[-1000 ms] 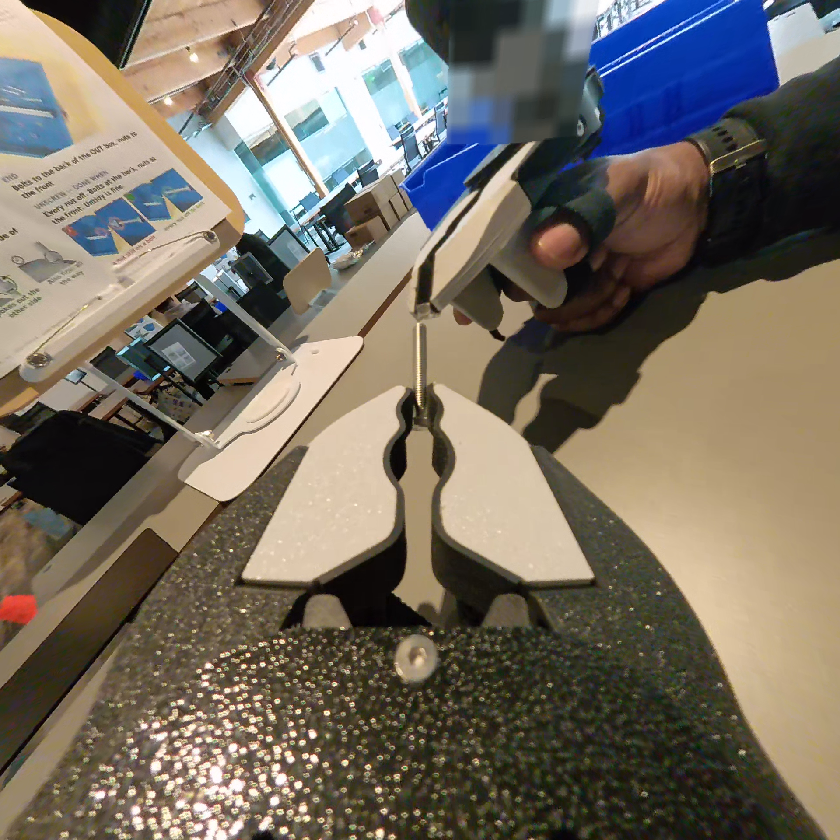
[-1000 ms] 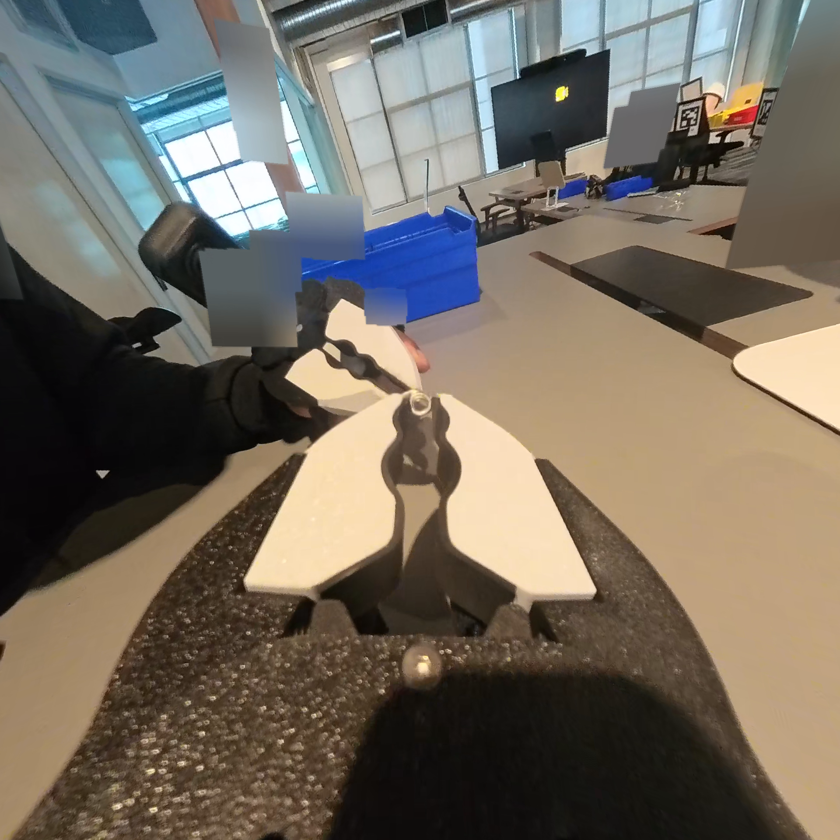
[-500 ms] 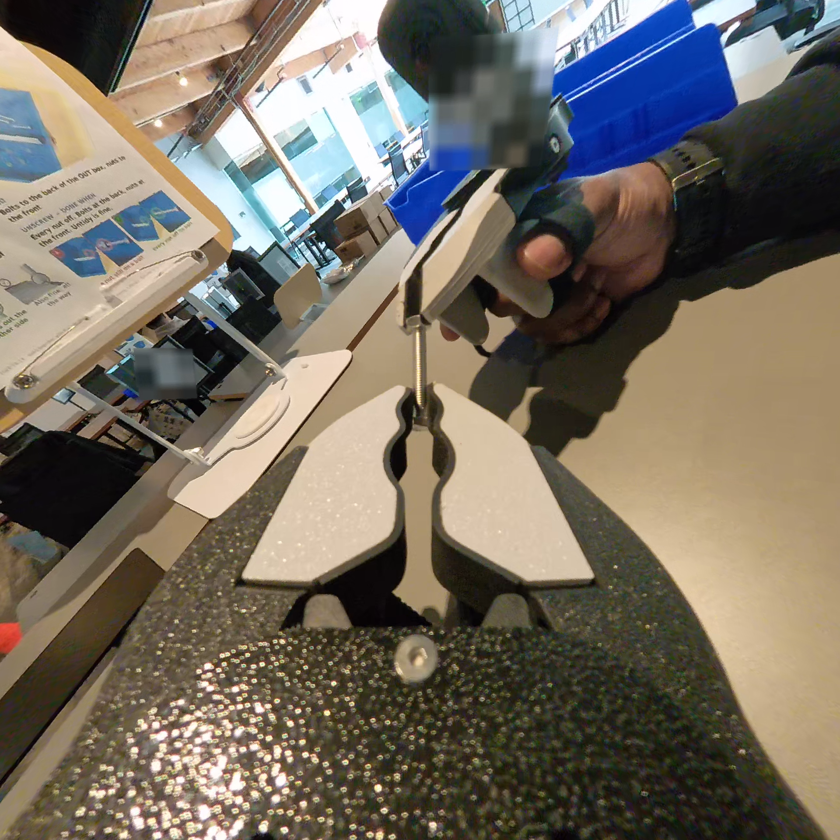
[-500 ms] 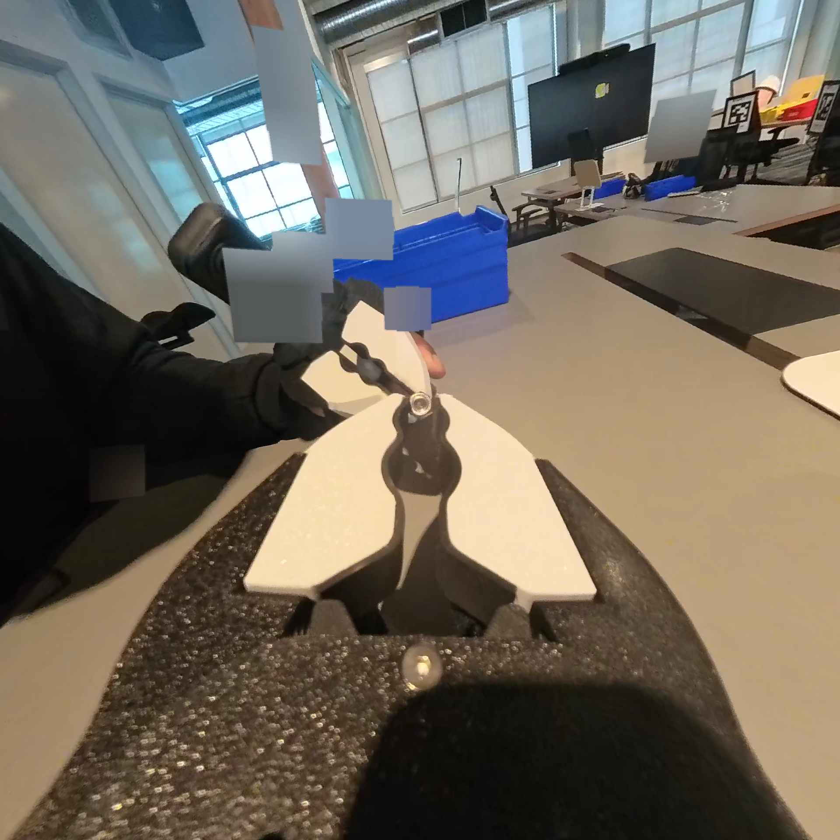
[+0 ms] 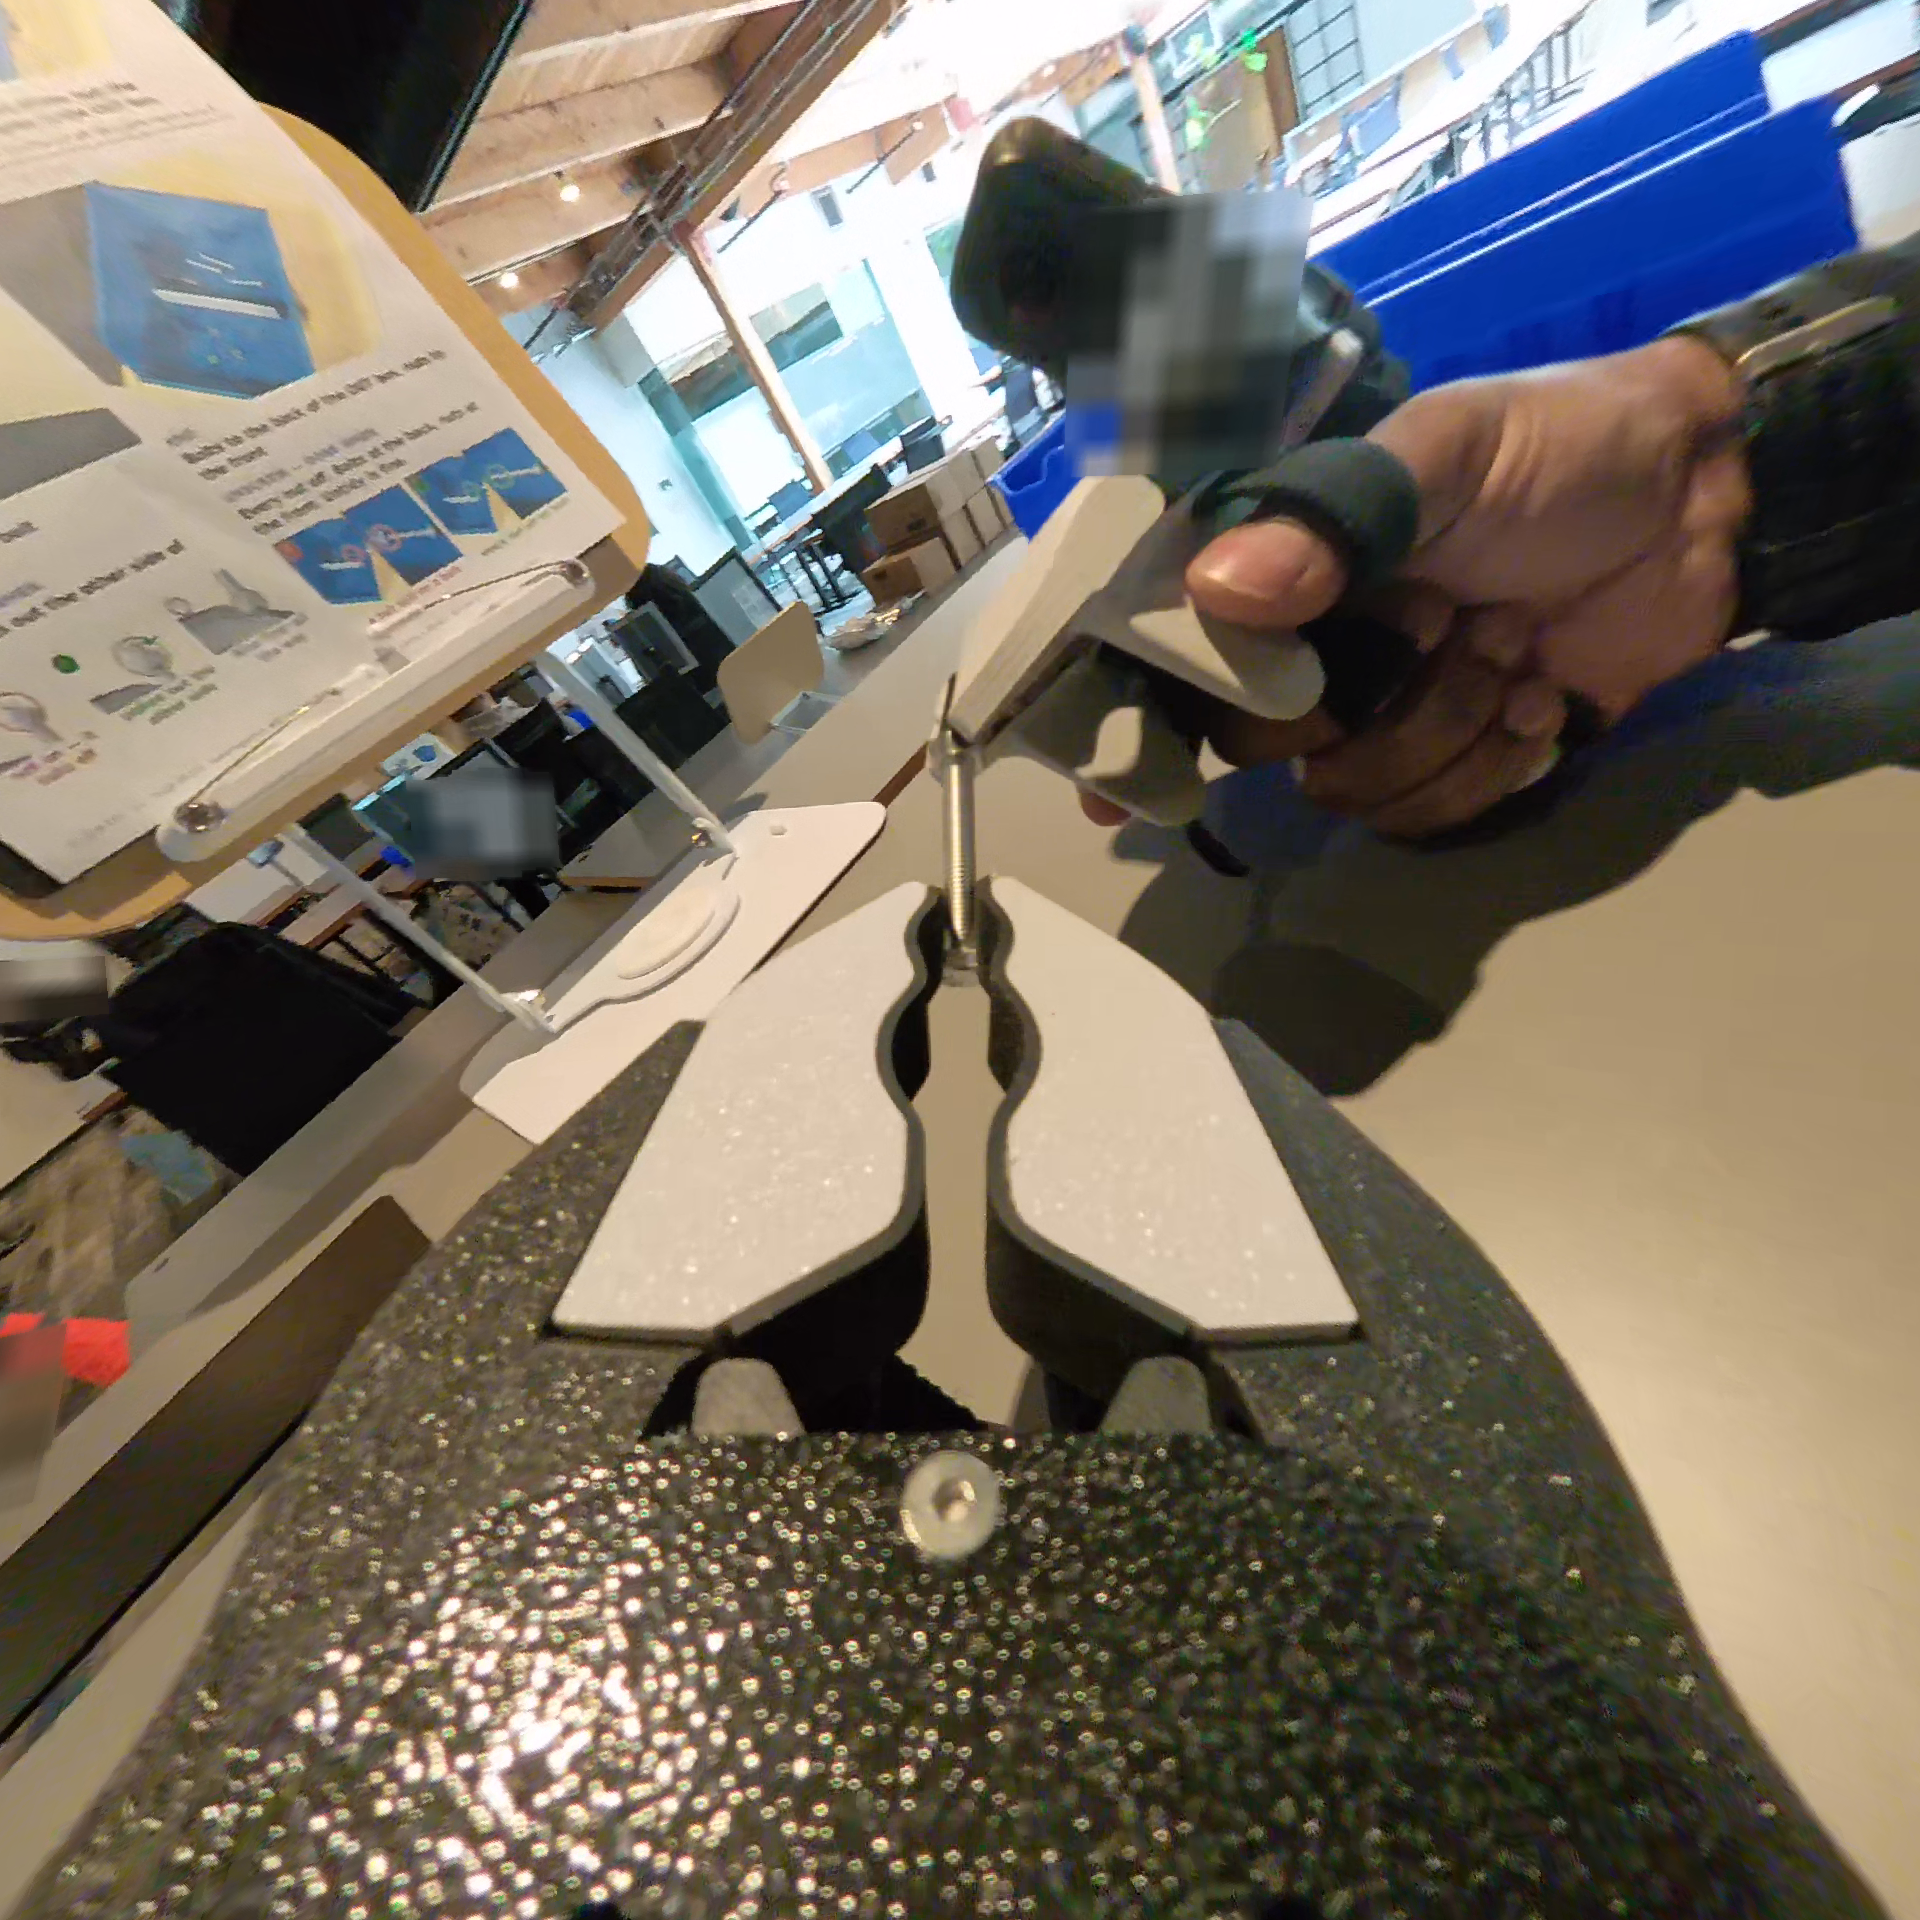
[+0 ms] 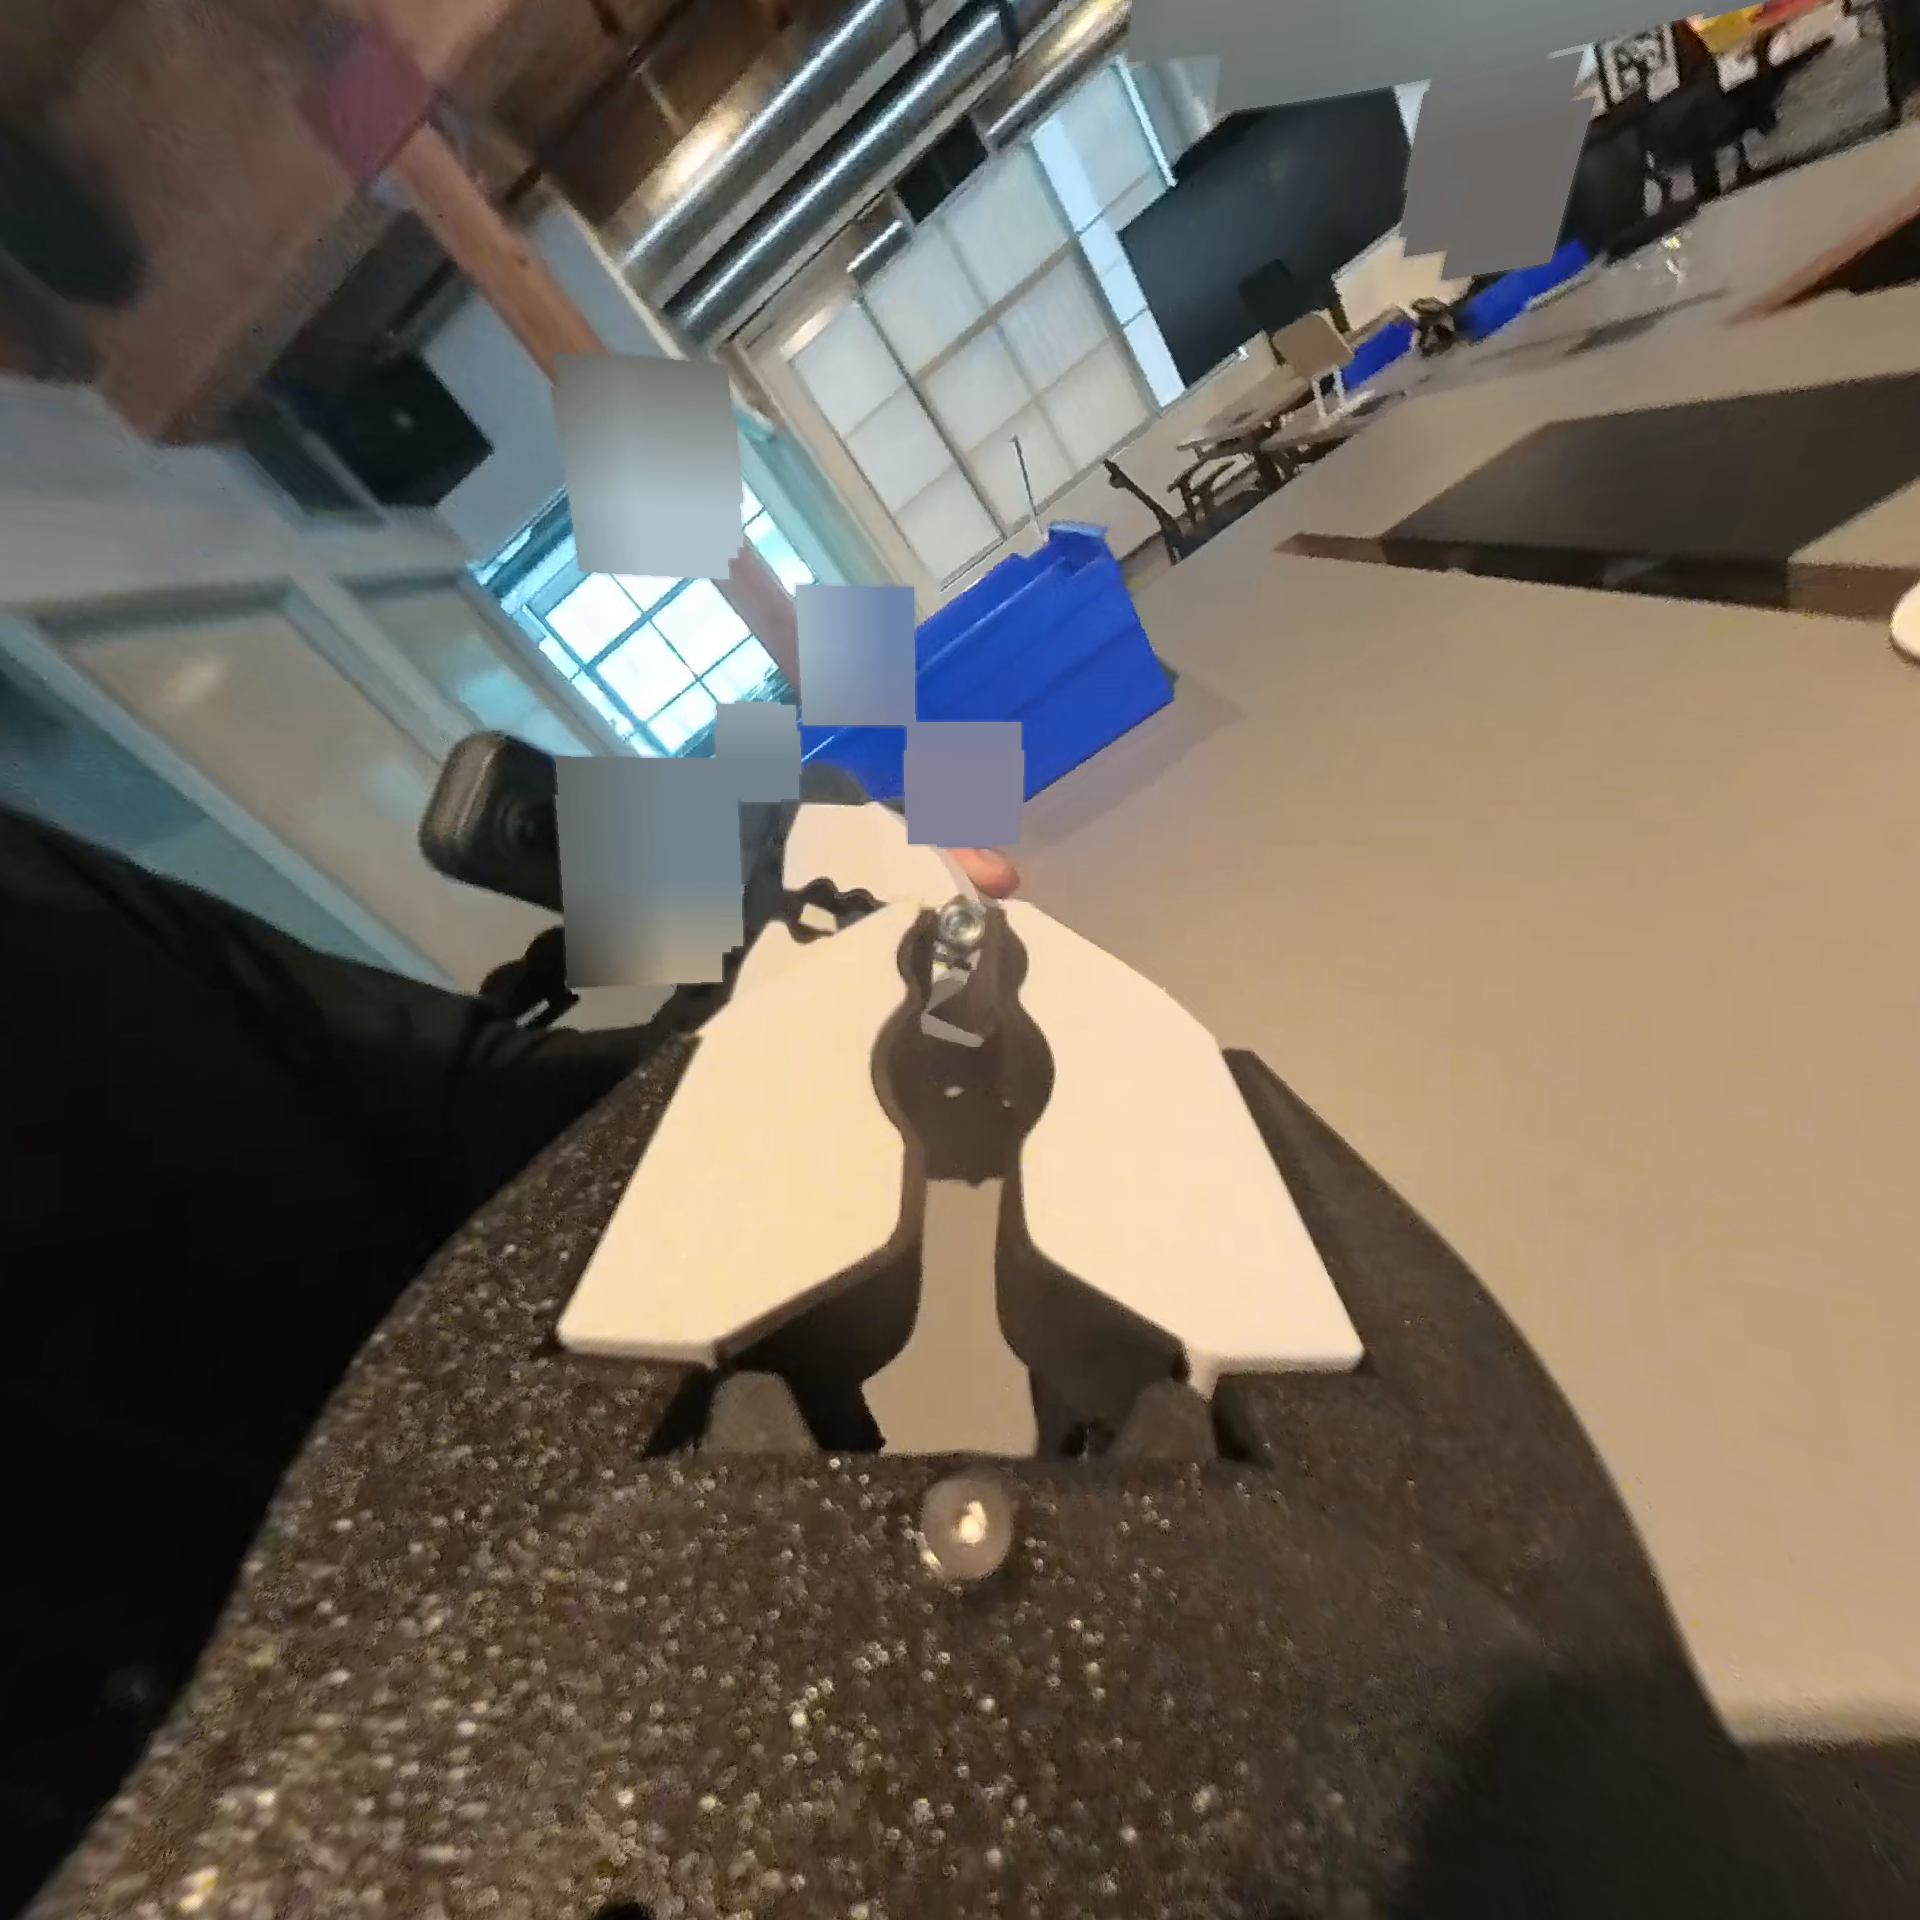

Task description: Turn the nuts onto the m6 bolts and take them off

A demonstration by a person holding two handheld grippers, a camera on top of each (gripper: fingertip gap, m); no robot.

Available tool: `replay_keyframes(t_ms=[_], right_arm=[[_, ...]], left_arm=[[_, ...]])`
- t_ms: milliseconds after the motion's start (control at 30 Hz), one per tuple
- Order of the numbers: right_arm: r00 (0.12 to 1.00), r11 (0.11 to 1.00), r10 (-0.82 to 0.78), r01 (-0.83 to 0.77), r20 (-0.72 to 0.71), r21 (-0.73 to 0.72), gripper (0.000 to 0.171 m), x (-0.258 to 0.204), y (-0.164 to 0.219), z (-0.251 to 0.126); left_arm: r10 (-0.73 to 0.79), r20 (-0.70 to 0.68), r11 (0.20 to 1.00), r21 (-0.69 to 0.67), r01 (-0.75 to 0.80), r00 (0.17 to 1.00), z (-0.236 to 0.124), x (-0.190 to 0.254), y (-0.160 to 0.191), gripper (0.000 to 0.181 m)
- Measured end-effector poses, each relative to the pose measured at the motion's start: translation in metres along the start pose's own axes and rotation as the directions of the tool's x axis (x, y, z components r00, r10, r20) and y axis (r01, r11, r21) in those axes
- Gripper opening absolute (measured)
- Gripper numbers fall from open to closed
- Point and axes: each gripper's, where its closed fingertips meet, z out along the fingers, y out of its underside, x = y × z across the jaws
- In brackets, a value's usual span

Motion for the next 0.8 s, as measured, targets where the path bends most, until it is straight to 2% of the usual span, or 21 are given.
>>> replay_keyframes(t_ms=[33,167,367,567,800], right_arm=[[0.999,0.999,0.035,-0.035,-0.012,0.003,0.01,0.002,-0.001,0.001],[0.981,0.981,0.19,-0.188,-0.048,0.042,0.01,0.01,-0.003,0.002],[0.91,0.907,0.412,-0.405,-0.047,0.119,0.01,0.02,0.001,0.002],[0.865,0.866,0.493,-0.478,-0.09,0.149,0.01,0.024,0.002,0.001],[0.849,0.848,0.522,-0.505,-0.086,0.16,0.01,0.023,0.0,0.001]], left_arm=[[0.009,0.018,1.0,-0.007,-0.009,1.0,0.001,-0.002,0.001,0.005],[0.058,0.077,0.997,-0.051,-0.054,0.995,0.004,-0.006,0.004,0.005],[0.178,0.122,0.978,-0.135,-0.161,0.976,0.006,-0.008,0.012,0.005],[0.271,0.146,0.952,-0.186,-0.243,0.951,0.007,-0.008,0.013,0.005],[0.236,0.159,0.964,-0.162,-0.21,0.959,0.007,-0.01,0.011,0.005]])
